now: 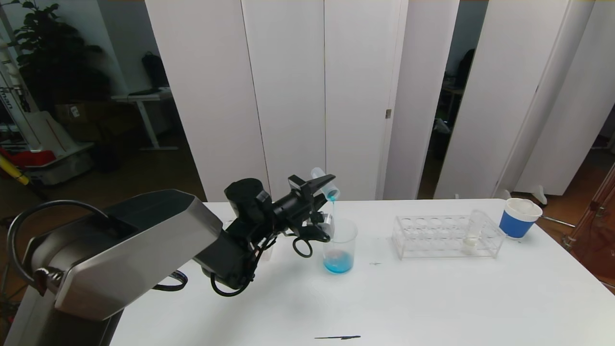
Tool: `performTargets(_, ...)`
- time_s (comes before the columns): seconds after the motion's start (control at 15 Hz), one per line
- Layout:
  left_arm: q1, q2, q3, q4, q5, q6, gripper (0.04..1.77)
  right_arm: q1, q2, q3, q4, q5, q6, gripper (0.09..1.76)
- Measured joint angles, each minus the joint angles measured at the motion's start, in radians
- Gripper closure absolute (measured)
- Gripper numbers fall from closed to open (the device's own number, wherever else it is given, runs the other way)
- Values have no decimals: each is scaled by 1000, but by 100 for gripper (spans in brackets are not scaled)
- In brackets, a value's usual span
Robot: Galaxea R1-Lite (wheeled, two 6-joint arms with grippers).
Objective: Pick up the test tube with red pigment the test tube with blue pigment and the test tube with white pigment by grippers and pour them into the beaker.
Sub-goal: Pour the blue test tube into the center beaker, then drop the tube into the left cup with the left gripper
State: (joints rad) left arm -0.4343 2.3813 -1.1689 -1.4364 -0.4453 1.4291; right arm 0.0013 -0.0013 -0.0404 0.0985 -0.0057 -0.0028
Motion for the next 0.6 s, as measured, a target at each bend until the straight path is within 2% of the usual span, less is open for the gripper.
performTargets(0.6,-1,-1,-1,0,-1,5,124,0,0,0,0,0,0,10)
